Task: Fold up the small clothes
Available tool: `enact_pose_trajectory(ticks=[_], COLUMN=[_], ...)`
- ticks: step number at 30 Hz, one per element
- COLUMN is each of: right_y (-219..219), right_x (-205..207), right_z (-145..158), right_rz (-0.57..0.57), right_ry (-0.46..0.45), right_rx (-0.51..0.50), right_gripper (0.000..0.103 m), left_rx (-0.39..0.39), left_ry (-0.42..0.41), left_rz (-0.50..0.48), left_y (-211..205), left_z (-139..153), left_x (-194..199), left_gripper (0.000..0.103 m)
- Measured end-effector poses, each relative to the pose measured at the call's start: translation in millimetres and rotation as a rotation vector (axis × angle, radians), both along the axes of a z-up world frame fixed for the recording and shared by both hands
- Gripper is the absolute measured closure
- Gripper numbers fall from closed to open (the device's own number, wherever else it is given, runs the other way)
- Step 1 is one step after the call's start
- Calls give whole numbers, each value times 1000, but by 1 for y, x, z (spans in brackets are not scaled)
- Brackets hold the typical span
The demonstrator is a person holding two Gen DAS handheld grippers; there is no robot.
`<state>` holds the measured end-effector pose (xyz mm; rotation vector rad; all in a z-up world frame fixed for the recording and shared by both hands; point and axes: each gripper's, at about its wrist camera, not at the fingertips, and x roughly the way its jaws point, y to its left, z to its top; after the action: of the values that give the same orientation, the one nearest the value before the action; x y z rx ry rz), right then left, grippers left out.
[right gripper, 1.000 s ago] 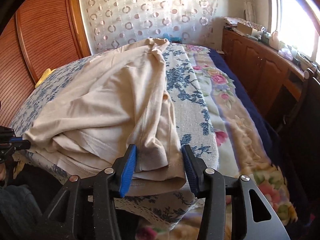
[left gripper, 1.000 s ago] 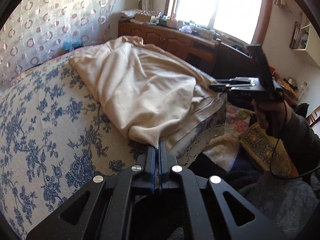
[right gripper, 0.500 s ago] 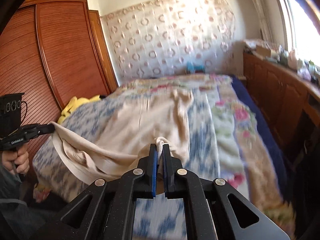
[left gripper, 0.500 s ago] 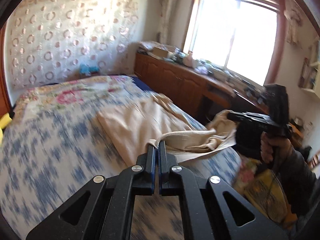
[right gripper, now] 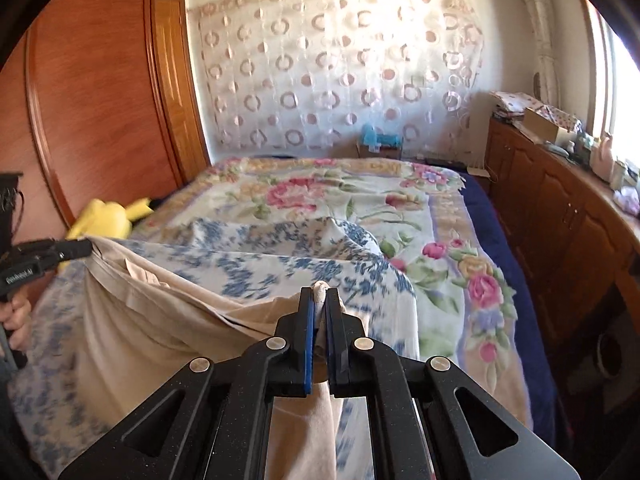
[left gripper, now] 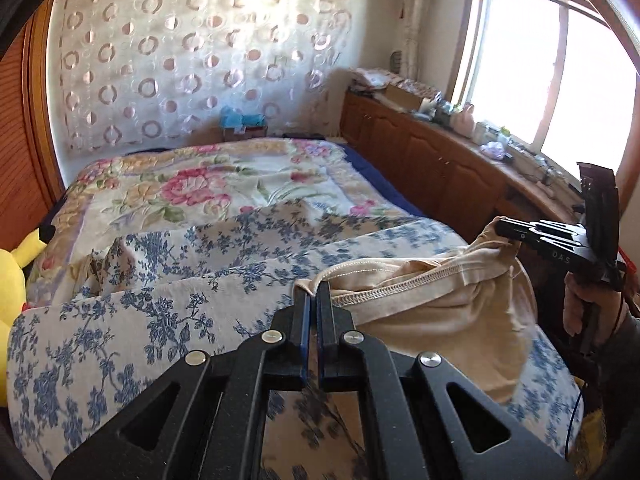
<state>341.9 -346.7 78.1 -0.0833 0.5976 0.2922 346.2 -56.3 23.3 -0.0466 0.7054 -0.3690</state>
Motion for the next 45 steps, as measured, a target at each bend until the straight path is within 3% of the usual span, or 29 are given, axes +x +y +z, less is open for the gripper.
enact_pose_trajectory(ticks=[2,3,4,5,6,7,9,11,12,15,18,21,24,25,26,27,29,32,37,45], right_y=[9,10,11,12,10,13,12,11,14,20,30,32,31,33,32,33,33,45,78,218], right_x=[26,33,39,42,41,37,20,-2,-10,-14,2,16,18,19,18,21,19,12,0,22], right_z=[-1,-3,-3,-2,1,6,12,12,10,-8,-32,-43,-44,-43,-40,-43,-43,-30,12,48], right_rz=[-43,-64,-85,-107,-130,-139,-112,-71,-42,27,21,19,29,39,58,85,144,175,266,487], right_ry=[40,45,43,41,30,19,5,10,25,104,202,277,297,295,294,301,323,258,166,79], right_rx=[-28,-44,-59,-70,-73,-65,-27,-17,-14,-13,-34,25,74,70,69,79,104,31,44,-26], right_gripper=[98,98,98,92,81,75,61,50,42,30,30,30,30,30,40,60,82,85,86,86], left_rx=[6,14,22,25,24,24,18,22,25,29,29,-18,-67,-85,-107,-132,-160,-200,-234,-246], left_ry=[41,42,35,22,20,29,55,63,76,135,205,225,236,245,258,275,271,199,84,-31], left_rz=[-4,-6,-7,-14,-23,-36,-70,-86,-96,-116,-101,-93,-117,-128,-140,-150,-169,-186,-152,72], left_y=[1,1,1,3,4,5,5,5,3,-6,-15,-17,-20,-21,-23,-24,-26,-16,31,155], left_z=[-12,-14,-16,-17,-18,-19,-24,-26,-30,-44,-60,-66,-66,-67,-69,-70,-66,-40,6,30], left_x=[12,13,11,8,5,2,-6,-12,-16,-16,-8,-5,-7,-7,-7,-7,-11,-29,-70,-133], left_gripper=[97,91,72,58,54,42,31,27,27,27,27,27,43,59,80,91,96,96,96,97])
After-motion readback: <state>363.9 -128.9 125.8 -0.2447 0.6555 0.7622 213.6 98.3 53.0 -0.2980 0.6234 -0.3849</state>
